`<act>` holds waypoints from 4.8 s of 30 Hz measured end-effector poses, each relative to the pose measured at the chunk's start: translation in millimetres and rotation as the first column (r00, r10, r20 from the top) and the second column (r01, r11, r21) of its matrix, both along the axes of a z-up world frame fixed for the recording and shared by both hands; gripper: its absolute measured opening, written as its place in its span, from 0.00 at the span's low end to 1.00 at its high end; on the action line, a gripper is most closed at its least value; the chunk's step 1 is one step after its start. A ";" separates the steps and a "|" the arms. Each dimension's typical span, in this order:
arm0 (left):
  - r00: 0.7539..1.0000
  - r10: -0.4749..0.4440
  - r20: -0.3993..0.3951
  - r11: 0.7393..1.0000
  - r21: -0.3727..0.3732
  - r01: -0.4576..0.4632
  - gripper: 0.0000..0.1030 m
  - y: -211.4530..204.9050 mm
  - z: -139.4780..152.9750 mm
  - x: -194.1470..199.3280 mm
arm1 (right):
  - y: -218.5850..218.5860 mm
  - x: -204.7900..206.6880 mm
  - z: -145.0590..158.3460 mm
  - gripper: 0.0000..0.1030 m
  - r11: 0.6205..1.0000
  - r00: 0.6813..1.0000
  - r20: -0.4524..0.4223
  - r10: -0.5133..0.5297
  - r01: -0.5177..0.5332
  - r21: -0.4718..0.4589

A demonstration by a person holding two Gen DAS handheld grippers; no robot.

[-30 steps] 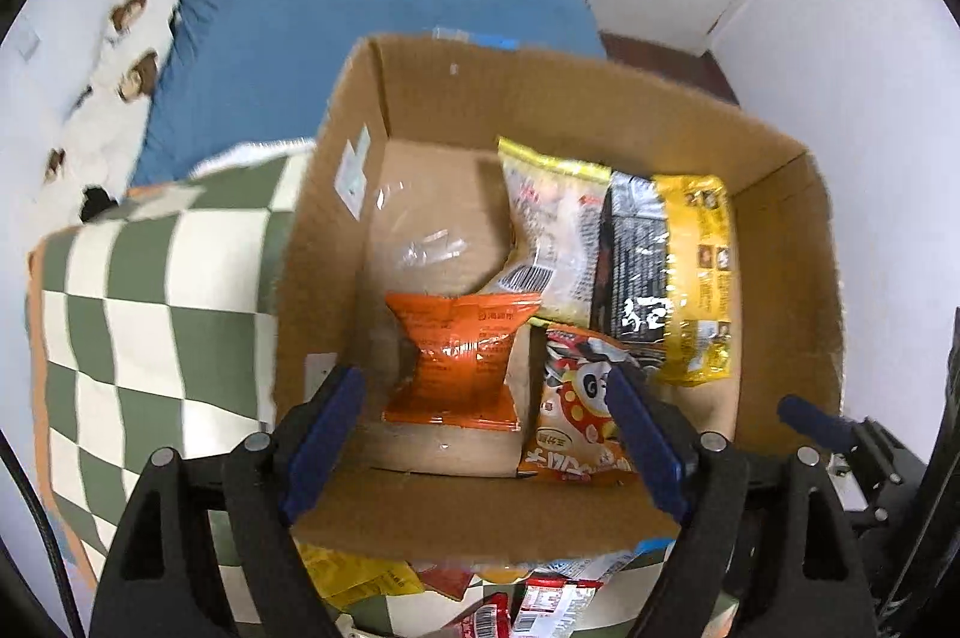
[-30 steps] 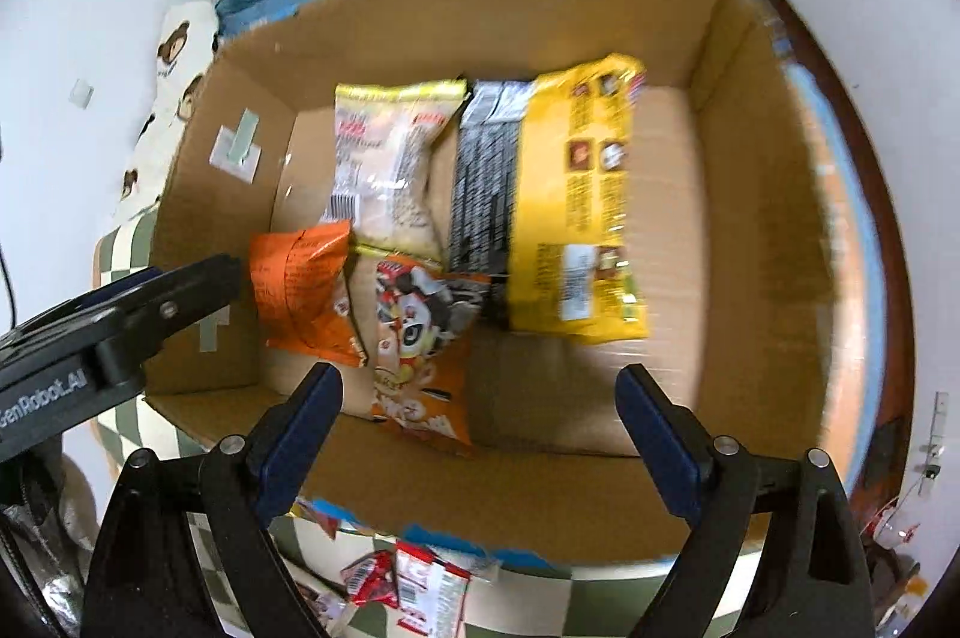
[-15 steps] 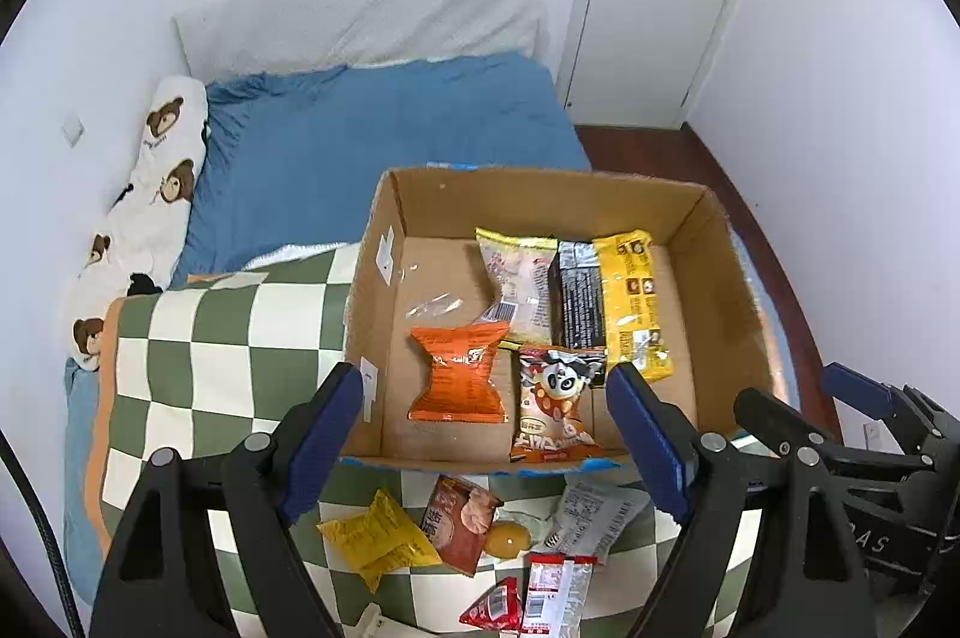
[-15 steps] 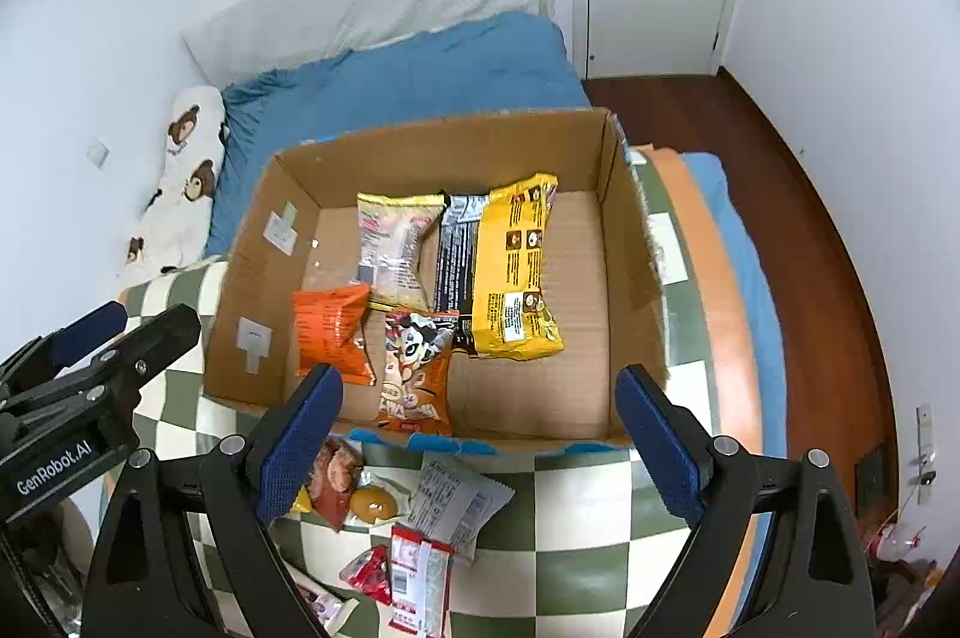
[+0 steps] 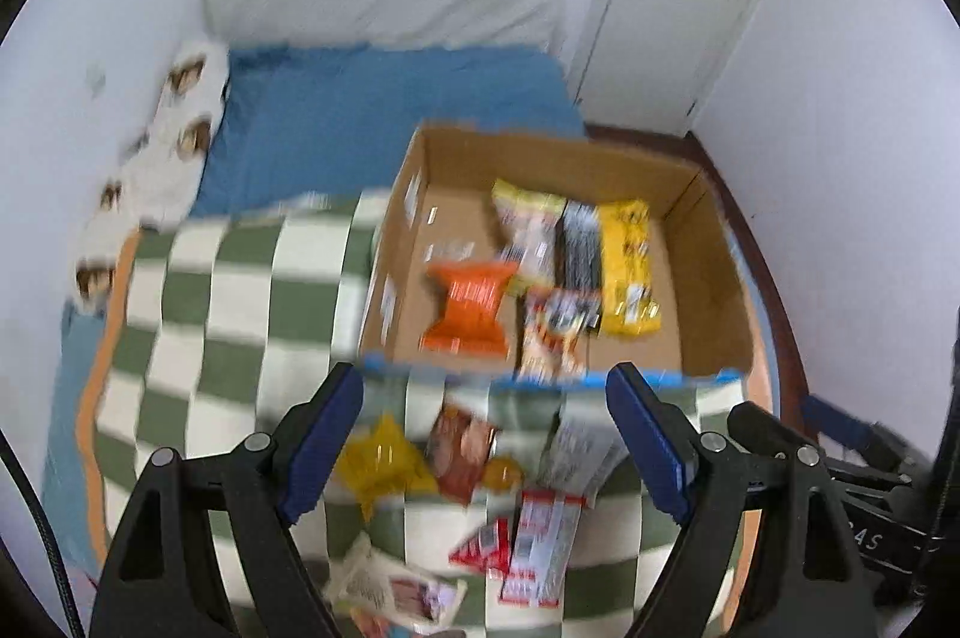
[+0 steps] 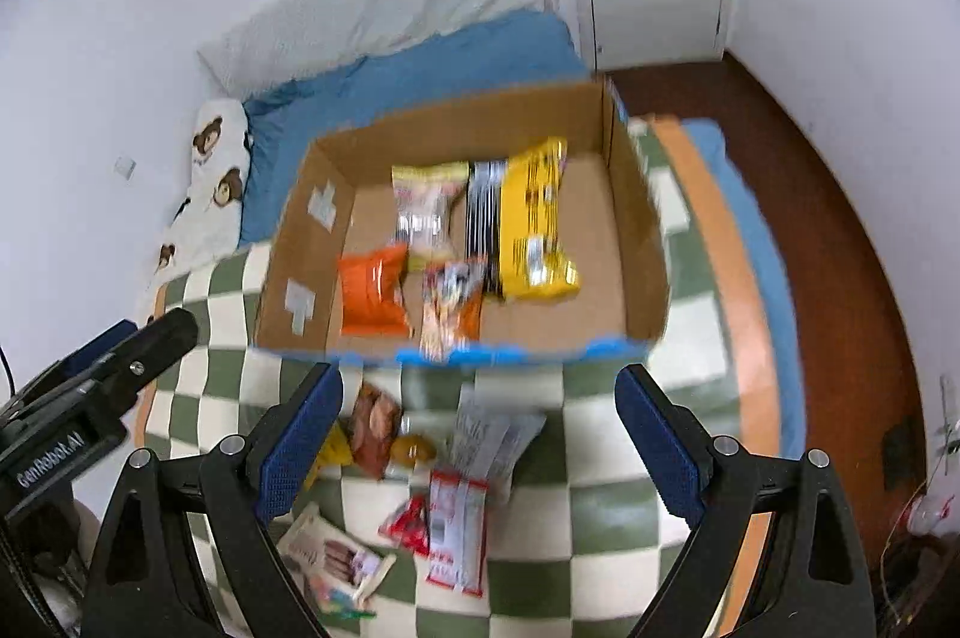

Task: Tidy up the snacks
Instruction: 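Move both tools back over the remaining snacks, then grasp the Franzzi cookie pack with the left tool while the right tool grasps the red-white bar, then carry both snacks into the box and open both tools, then move both tools back toward the remaining snacks on the mat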

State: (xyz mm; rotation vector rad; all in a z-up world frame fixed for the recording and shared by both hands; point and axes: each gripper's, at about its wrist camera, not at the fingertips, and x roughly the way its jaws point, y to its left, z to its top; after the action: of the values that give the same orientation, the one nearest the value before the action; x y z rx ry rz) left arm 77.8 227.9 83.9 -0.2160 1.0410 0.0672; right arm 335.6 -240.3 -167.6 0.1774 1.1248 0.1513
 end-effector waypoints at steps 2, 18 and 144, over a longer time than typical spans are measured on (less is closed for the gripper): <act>0.997 0.034 -0.064 0.999 -0.018 -0.036 0.81 11.0 -25.3 -11.8 | 2.5 -10.7 -23.7 0.92 1.000 0.998 -0.067 0.008 -0.006 0.028; 0.734 0.271 -0.622 0.835 -0.227 -0.501 0.80 78.8 -253.2 -91.4 | 62.4 -60.4 -236.2 0.68 0.998 0.892 -0.449 0.056 -0.058 0.008; 0.994 -0.077 -0.077 0.997 0.022 0.079 0.91 -1.4 -49.6 142.8 | -13.1 152.6 -74.2 0.93 0.990 0.993 -0.120 -0.004 -0.013 -0.138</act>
State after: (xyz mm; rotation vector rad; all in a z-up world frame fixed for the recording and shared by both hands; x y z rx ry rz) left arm 220.6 226.5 34.3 -0.1505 1.1229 0.0183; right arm 488.2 -253.4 -241.8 0.0606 1.2508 0.0663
